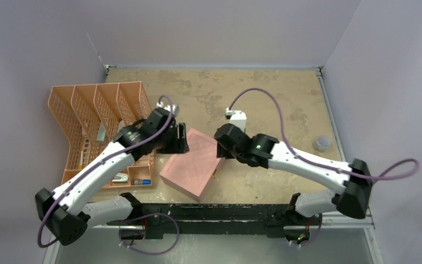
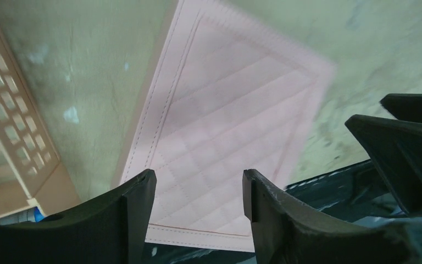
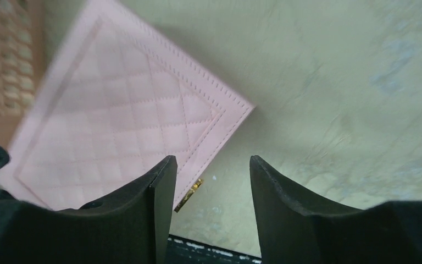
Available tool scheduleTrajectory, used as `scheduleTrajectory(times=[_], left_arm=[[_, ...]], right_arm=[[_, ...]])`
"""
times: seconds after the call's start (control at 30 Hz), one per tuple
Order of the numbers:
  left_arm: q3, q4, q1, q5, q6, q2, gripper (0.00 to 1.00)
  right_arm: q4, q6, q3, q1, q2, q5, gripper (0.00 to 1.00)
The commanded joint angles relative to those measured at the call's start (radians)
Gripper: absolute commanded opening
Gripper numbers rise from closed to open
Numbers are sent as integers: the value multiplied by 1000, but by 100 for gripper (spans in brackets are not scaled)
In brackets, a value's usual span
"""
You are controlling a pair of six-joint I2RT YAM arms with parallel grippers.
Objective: Organize the mixed jewelry
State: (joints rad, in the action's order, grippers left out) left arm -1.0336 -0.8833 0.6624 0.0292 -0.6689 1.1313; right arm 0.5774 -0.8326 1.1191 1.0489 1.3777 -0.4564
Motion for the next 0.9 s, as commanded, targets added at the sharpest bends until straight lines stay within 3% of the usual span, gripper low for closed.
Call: scheduleTrajectory(times=[0.0,0.2,0.4,0.6,0.87], left_arm=[[-186,61,3,97,41,-174,61],[-309,34,4,167,120,-337,66],[-429,-64,3,261,155,-428,71],[-523,-133,3,355,166,-472,72],[-566,-143,4,368,185,-486,73]], right_arm=[[10,32,67,-1,-237,-294,57],[-33,144,85,-2,-466,-460,68],[-33,255,202,-1,-567,-592,81],[-142,382,247,-1,-645,-638,99],[-212,432,240,-1,-656,-642,99]])
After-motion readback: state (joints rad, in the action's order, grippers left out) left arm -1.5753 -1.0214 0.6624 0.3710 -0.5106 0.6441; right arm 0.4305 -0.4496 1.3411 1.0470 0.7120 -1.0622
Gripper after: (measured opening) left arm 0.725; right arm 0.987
